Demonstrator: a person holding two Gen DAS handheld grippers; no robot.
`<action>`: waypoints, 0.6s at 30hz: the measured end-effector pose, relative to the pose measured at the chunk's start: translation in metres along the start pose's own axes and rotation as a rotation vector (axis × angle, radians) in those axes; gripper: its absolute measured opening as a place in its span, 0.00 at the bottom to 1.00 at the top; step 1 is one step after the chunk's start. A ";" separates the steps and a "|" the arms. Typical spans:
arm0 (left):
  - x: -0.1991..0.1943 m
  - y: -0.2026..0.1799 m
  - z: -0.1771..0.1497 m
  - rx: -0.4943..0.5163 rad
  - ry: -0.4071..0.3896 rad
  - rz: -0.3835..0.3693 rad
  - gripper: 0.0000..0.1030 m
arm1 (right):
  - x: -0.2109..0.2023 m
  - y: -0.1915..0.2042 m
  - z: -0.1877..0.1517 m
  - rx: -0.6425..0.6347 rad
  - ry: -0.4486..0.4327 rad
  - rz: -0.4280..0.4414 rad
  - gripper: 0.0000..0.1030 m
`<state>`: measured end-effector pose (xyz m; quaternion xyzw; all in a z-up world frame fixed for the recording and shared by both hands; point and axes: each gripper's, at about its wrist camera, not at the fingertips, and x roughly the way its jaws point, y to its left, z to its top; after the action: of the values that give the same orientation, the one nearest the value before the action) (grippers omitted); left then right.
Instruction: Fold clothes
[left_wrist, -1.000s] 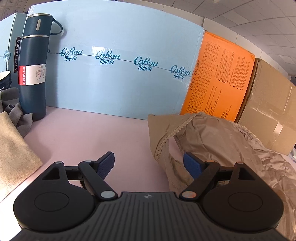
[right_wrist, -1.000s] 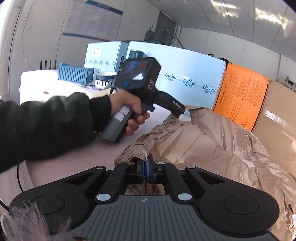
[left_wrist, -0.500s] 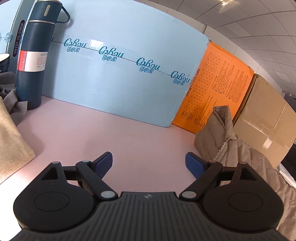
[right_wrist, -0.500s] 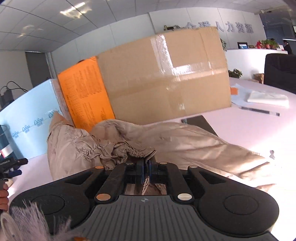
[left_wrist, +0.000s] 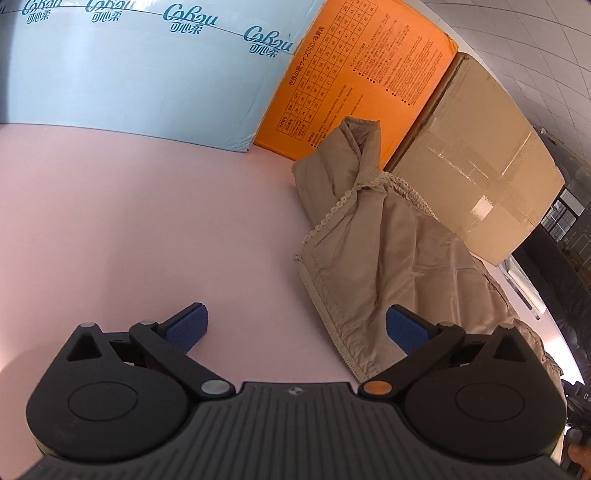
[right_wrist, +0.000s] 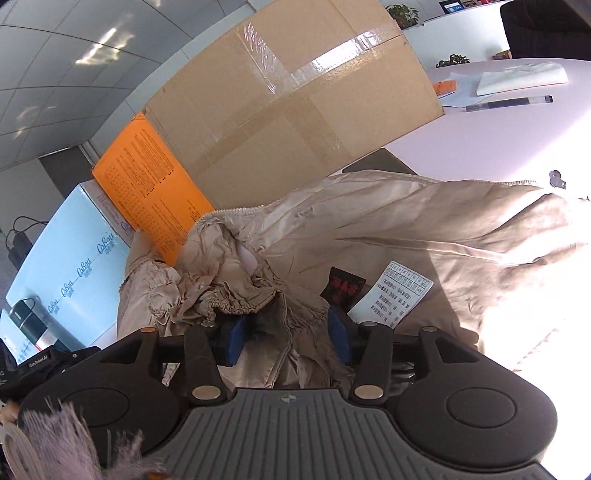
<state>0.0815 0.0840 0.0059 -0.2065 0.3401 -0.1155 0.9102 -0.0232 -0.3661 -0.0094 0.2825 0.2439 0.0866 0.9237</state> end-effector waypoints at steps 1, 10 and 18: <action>0.002 0.000 0.001 -0.025 -0.002 0.001 1.00 | 0.000 0.000 0.001 0.000 0.000 0.005 0.47; 0.020 0.015 0.009 -0.263 0.025 -0.239 1.00 | 0.001 0.001 0.002 -0.005 0.002 0.034 0.57; 0.023 -0.023 -0.006 -0.102 0.067 -0.291 0.88 | 0.001 0.001 0.003 -0.001 0.002 0.053 0.61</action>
<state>0.0930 0.0533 -0.0009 -0.2955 0.3420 -0.2353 0.8604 -0.0205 -0.3669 -0.0070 0.2885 0.2374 0.1116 0.9208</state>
